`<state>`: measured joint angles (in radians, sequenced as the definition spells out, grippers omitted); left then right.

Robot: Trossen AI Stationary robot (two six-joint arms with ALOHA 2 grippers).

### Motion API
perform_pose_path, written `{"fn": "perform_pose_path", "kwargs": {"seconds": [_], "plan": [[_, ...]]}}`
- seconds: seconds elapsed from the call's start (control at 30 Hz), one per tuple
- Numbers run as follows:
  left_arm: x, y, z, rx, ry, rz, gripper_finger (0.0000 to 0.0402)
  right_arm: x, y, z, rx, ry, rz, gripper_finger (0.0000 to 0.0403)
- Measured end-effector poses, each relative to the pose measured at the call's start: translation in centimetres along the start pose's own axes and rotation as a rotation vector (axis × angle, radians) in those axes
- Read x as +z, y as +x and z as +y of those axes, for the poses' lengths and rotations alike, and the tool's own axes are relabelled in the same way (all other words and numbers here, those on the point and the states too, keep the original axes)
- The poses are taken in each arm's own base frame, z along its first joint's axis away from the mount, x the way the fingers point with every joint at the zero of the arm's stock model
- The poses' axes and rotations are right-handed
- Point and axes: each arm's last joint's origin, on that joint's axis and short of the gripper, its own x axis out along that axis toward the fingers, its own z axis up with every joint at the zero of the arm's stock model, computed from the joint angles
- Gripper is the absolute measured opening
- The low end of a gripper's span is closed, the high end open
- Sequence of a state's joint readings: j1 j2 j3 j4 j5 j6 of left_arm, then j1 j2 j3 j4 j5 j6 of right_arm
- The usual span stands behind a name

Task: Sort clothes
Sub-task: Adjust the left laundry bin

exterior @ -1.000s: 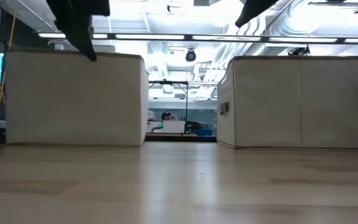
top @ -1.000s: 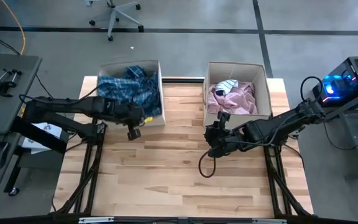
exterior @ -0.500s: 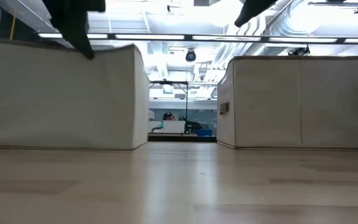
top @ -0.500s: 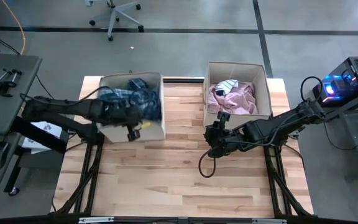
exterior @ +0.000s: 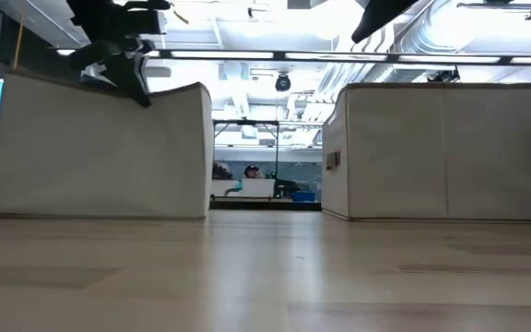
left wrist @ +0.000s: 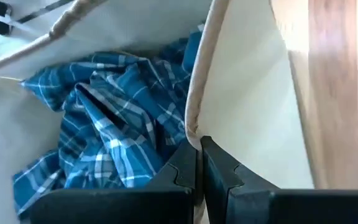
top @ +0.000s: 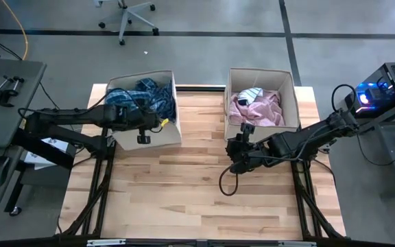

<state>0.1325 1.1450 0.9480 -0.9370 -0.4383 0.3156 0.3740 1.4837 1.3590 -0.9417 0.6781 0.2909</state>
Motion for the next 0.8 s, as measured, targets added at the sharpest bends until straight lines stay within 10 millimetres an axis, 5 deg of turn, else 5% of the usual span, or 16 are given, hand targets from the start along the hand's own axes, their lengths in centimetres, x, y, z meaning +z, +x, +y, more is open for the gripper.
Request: {"fn": "perform_pose_path", "kwargs": {"seconds": [0.47, 0.8], "plan": [[-2.3, -2.1, -1.0, 0.012, -0.043, 0.100, 0.0007, -0.1, 0.0, 0.1, 0.022, 0.021, 0.013, 0.0142], [-3.3, -6.0, 0.7, 0.005, -0.273, -0.108, 0.0124, -0.7, 0.0, -0.1, 0.027, -0.012, 0.069, 0.0142]]}}
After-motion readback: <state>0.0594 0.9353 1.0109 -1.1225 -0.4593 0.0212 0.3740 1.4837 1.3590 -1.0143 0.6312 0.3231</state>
